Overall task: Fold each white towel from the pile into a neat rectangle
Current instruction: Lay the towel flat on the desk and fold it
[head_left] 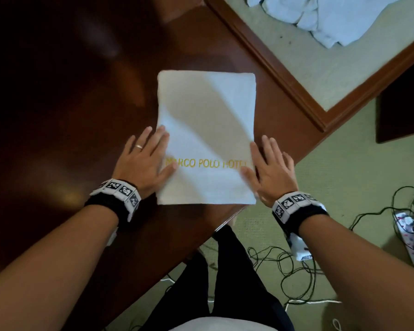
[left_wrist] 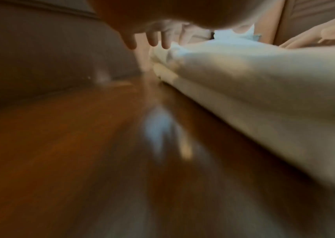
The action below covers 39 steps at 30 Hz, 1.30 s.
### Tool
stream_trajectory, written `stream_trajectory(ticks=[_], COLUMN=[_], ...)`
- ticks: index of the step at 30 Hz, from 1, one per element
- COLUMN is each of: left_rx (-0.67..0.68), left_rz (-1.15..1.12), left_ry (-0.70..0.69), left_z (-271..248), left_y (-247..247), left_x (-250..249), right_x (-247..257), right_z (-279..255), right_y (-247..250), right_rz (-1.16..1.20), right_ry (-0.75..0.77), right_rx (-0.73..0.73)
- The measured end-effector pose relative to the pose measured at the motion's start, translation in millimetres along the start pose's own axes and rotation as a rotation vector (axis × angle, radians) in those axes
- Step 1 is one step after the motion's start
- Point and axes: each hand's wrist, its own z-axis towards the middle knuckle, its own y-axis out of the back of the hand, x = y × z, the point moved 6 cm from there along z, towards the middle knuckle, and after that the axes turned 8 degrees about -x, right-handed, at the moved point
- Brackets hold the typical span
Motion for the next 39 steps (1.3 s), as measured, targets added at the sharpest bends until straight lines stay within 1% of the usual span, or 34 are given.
stream_trajectory(ticks=[2,4,6,8,9,11,13,14,16,17,18,20,21,23,25,27,28,29,31,32,34,37,39], left_rx=[-0.099,-0.148,-0.118,-0.024,0.025,0.075,0.060,0.019,-0.076,-0.090,-0.067,0.021,0.057,0.098,0.100,0.068,0.075,0.114,0.216,0.238,0.229,0.228,0.258], left_rz=[-0.018,-0.030,-0.029,0.026,0.049,0.050,0.043,0.047,0.021,0.008,0.015,0.063,0.068,0.026,-0.037,-0.044,-0.033,-0.057,-0.200,-0.279,-0.441,-0.588,-0.629], left_ry=[0.019,-0.008,-0.075,-0.103,-0.083,-0.028,-0.006,-0.001,0.031,0.043,0.042,0.046,0.078,0.197,0.329,0.387,0.405,0.437,0.566,0.635,0.727,0.815,0.799], left_z=[26.8,62.3,90.6,100.2,98.3,88.5,85.9,89.5,106.1,117.2,127.1,137.3,137.0,126.3,108.1,88.4,77.7,65.8,40.0,28.6,14.0,1.6,-6.2], left_y=[18.0,30.8,27.3,11.3,1.5,-13.0,-7.8,1.2,19.7,24.6,25.6,18.5,12.2,4.5,6.1,13.4,15.1,14.1,5.1,-0.8,-9.3,-17.4,-18.6], left_x=[4.7,-4.8,-22.5,-31.2,-27.8,-11.3,1.5,4.4,7.2,8.0,7.1,4.9,6.9,13.7,19.5,16.0,11.5,6.5,-1.5,-4.1,-8.6,-11.3,-15.4], right_x=[-6.4,8.8,34.8,51.0,49.6,29.2,7.8,3.3,8.8,16.4,25.4,36.9,34.6,15.8,0.1,-2.0,-1.4,-0.3,3.1,5.1,12.3,20.8,22.0], right_z=[24.5,58.2,90.3,108.4,111.5,109.1,105.9,107.3,118.6,128.1,137.6,152.4,157.0,157.5,147.9,130.4,118.9,104.9,73.5,58.3,33.2,10.4,-0.9], right_y=[20.1,35.8,37.8,25.3,16.5,3.5,5.6,10.5,23.4,29.2,32.2,29.0,25.2,20.0,23.6,30.6,30.2,28.1,18.3,12.3,3.0,-7.8,-11.6], right_rz=[0.021,0.014,-0.010,-0.061,-0.084,-0.097,-0.110,-0.119,-0.101,-0.077,-0.060,-0.085,-0.106,-0.116,-0.102,-0.065,-0.024,0.029,0.147,0.207,0.300,0.407,0.468], right_ry=[0.000,0.091,0.189,0.248,0.247,0.195,0.151,0.157,0.197,0.227,0.263,0.325,0.316,0.198,0.084,0.013,-0.029,-0.082,-0.206,-0.273,-0.396,-0.539,-0.615], right_rx=[-0.070,-0.144,-0.172,-0.126,-0.085,-0.030,-0.057,-0.077,-0.126,-0.148,-0.145,-0.070,-0.026,0.029,0.029,0.005,0.007,0.031,0.111,0.149,0.188,0.183,0.189])
